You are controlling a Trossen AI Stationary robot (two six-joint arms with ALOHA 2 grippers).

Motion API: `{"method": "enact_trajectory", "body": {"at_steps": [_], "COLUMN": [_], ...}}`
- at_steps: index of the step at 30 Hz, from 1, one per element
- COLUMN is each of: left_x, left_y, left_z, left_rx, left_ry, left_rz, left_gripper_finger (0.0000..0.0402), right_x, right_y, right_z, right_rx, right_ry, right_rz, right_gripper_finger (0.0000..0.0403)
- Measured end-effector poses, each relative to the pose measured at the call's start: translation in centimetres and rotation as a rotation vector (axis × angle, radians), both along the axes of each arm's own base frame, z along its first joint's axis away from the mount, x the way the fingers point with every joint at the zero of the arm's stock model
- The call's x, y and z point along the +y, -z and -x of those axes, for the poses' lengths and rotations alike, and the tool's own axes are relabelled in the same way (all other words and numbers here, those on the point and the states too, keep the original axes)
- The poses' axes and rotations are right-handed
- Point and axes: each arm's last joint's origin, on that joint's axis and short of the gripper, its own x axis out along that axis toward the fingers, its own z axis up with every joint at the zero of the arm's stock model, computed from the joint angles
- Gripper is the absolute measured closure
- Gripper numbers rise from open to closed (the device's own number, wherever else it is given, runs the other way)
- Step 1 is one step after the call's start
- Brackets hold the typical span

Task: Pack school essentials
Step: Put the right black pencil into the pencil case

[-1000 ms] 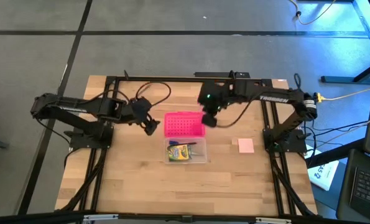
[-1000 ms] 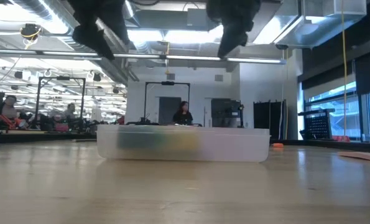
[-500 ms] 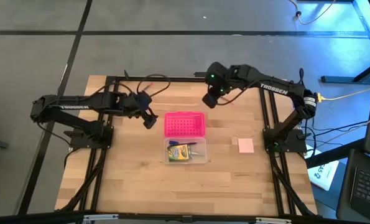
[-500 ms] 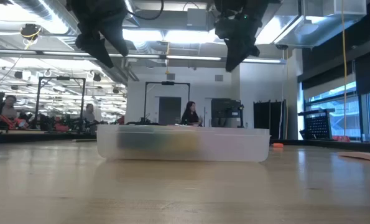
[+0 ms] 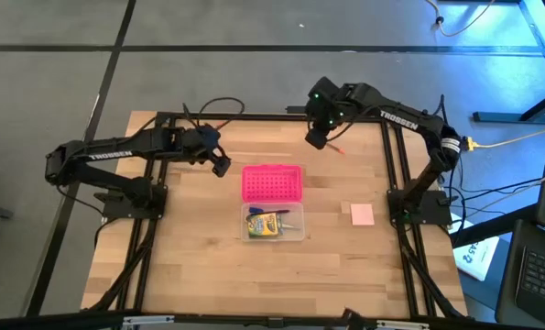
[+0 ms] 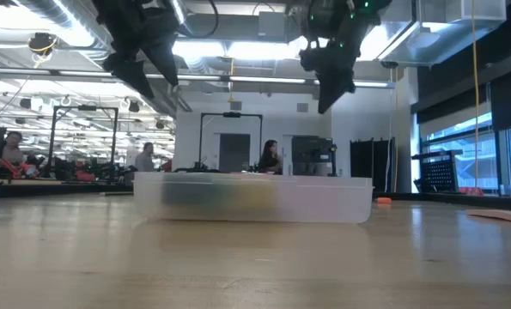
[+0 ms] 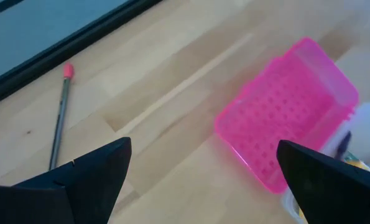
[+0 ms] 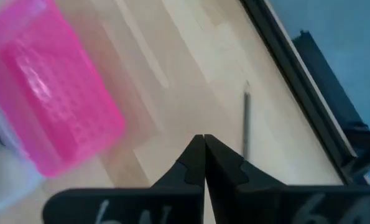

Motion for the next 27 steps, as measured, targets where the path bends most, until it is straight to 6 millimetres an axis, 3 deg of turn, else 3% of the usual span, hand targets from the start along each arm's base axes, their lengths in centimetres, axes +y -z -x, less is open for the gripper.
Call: {"method": "enact_trajectory", "body": {"at_steps": [6,12,20,23,27], "left_x": [0.9,1.4,1.9,2.1,2.1], "left_y": [0.0,0.0,0.0,0.0,0.0], "left_z": [0.3,0.5,0.7,0.7,0.7], "left_rx": [0.000,0.000,0.000,0.000,0.000], "left_ry": [-0.049,-0.074,-0.100,-0.108,-0.109], "left_rz": [-0.004,-0.004,-0.005,-0.005,-0.005], "left_gripper_finger": [0.0006,0.0006,0.0006,0.0006,0.0006], "right_x": [-3.0,-4.8,-7.0,-7.6,-8.0], "right_y": [2.6,3.6,3.5,3.6,5.1], "right_z": [0.7,1.3,2.9,3.9,5.0], "right_rx": [0.113,0.134,0.105,0.057,0.059], "right_ry": [-0.038,-0.028,0.022,0.003,0.051], "right_rz": [-0.026,-0.029,-0.030,-0.103,-0.193], "right_gripper_finger": [0.0397,0.0369,0.0300,0.0270,0.0246]}}
